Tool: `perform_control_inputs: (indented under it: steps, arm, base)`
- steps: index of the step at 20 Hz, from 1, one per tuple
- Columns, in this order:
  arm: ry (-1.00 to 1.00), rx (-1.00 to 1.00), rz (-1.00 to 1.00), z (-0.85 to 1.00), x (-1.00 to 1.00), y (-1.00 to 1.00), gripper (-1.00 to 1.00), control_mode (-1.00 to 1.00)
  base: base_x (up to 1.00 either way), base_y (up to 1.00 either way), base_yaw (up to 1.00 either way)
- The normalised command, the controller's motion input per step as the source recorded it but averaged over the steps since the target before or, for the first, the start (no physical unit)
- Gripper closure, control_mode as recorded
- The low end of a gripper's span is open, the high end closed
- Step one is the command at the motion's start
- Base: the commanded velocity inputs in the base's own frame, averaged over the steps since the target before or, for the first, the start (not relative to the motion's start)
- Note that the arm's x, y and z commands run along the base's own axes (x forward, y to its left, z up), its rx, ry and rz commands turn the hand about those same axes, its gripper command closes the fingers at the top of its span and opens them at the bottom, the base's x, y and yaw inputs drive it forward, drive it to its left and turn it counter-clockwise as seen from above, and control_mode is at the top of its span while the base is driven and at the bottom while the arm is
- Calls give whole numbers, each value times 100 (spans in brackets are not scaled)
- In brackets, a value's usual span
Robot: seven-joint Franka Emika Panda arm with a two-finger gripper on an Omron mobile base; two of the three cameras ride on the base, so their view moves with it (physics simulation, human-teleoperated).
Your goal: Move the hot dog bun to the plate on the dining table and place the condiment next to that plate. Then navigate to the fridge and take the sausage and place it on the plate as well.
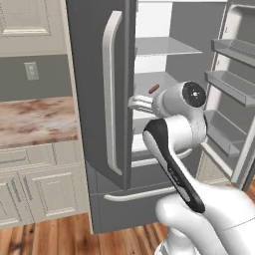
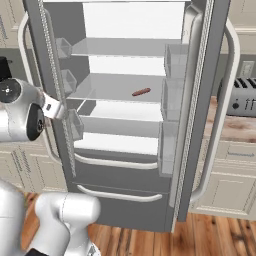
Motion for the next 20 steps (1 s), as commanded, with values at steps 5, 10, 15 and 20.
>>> perform_control_inputs:
  steps: [5,10,15,20]
  arm:
    - [15,33,0,0,56,-64,-100,-100]
    - [15,36,4,0,72,-21,-100,-100]
    - [9,30,9,-1,61,9,-100,-100]
    - [8,21,13,-10,45,30,-100,-100]
  base:
    - [0,0,0]
    - [0,0,0]
    - [0,0,0]
    - [0,0,0]
